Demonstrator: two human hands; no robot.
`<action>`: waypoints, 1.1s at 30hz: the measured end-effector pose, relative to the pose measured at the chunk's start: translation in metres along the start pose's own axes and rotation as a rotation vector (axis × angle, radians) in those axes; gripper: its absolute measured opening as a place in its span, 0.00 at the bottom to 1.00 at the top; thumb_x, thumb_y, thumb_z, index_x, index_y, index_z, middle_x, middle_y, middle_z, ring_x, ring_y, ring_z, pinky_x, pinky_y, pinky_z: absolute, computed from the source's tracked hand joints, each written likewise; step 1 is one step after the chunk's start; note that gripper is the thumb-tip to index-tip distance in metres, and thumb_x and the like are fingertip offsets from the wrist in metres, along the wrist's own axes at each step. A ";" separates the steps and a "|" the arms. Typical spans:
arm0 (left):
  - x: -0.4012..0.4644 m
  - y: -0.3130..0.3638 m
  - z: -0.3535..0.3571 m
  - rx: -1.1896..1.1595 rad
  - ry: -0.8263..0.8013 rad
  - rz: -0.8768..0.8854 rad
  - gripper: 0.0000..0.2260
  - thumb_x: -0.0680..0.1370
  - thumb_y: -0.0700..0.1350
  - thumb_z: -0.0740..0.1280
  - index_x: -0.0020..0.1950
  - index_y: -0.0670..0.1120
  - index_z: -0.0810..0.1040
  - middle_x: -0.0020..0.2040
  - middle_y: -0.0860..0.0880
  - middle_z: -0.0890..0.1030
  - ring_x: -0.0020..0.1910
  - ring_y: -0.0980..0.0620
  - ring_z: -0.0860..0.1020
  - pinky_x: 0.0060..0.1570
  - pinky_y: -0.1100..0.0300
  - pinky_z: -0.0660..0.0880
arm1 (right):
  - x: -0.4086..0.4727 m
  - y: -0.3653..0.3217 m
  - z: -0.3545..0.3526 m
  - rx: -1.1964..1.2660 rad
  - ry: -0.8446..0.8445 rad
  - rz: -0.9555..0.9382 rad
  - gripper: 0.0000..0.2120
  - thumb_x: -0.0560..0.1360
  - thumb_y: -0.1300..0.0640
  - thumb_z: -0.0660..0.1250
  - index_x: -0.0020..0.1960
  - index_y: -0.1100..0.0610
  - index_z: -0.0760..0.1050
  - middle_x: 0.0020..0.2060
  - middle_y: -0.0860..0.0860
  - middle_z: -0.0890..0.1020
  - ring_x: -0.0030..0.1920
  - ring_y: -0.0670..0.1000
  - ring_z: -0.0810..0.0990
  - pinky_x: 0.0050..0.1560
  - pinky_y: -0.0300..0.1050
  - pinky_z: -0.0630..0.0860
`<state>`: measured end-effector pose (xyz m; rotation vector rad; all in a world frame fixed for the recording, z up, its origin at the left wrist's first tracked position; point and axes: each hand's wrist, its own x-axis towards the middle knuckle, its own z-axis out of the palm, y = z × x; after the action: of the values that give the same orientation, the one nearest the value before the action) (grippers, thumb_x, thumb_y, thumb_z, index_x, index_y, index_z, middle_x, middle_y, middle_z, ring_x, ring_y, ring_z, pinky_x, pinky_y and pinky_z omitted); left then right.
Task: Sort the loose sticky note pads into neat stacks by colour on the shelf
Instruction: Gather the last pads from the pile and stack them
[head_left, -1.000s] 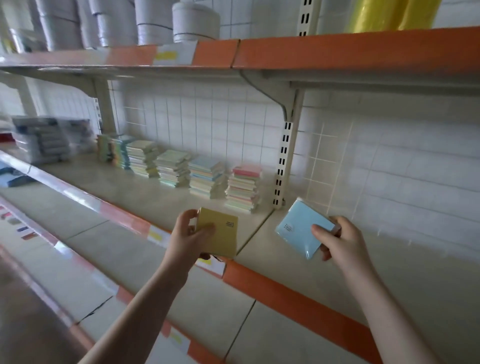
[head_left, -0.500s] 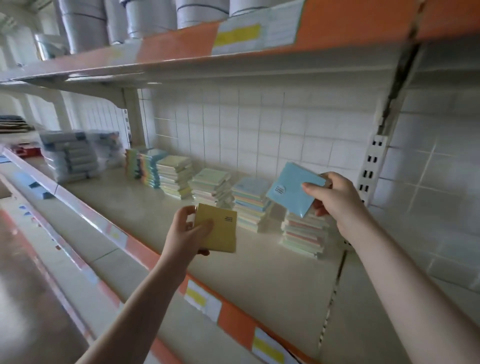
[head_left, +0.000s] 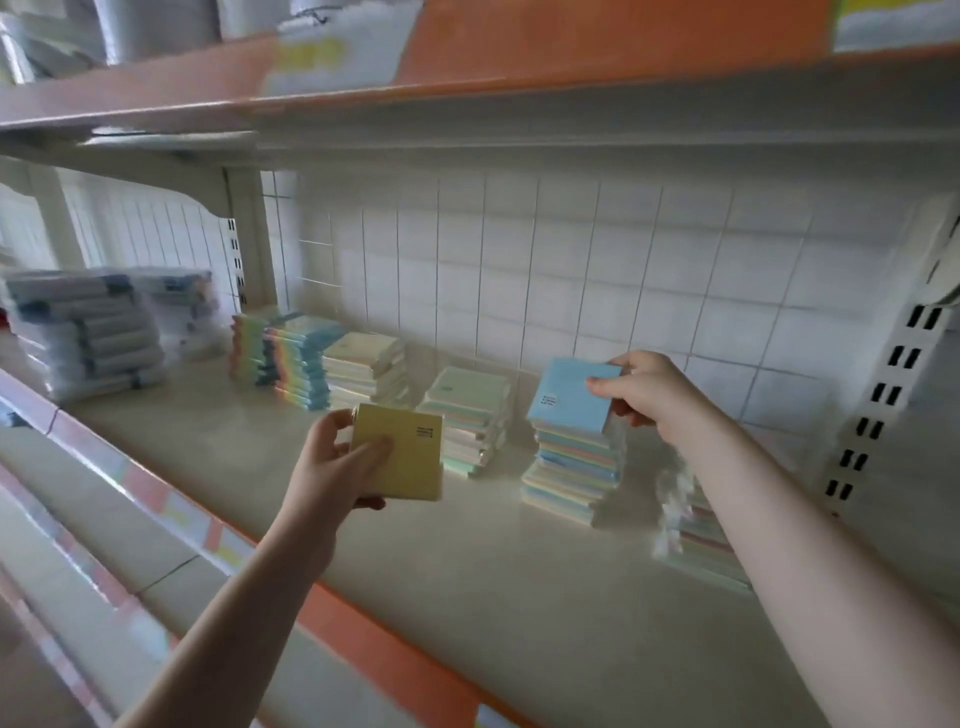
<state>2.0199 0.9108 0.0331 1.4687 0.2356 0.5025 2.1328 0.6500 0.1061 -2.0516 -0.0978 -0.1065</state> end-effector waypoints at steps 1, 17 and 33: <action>0.010 0.000 -0.006 -0.008 -0.017 0.000 0.13 0.77 0.38 0.66 0.59 0.47 0.70 0.44 0.45 0.77 0.37 0.49 0.76 0.23 0.62 0.74 | 0.004 0.003 0.002 -0.021 0.022 0.028 0.12 0.72 0.60 0.71 0.54 0.58 0.74 0.35 0.51 0.76 0.32 0.47 0.71 0.31 0.40 0.66; 0.150 0.025 -0.049 0.016 -0.141 0.031 0.11 0.77 0.37 0.65 0.58 0.46 0.69 0.42 0.51 0.72 0.37 0.54 0.72 0.34 0.60 0.71 | -0.005 -0.014 0.081 -0.582 0.600 -0.337 0.03 0.73 0.60 0.67 0.45 0.58 0.80 0.41 0.57 0.78 0.46 0.60 0.76 0.45 0.48 0.69; 0.267 0.019 -0.014 0.485 -0.120 0.010 0.07 0.76 0.39 0.63 0.52 0.38 0.74 0.46 0.43 0.75 0.43 0.45 0.72 0.41 0.58 0.67 | -0.042 0.010 0.164 -0.577 0.487 -0.398 0.04 0.71 0.61 0.72 0.42 0.54 0.78 0.39 0.49 0.78 0.42 0.54 0.78 0.40 0.47 0.72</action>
<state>2.2440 1.0472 0.0902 1.9661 0.2664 0.3774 2.0974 0.7896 0.0158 -2.4838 -0.1864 -0.9706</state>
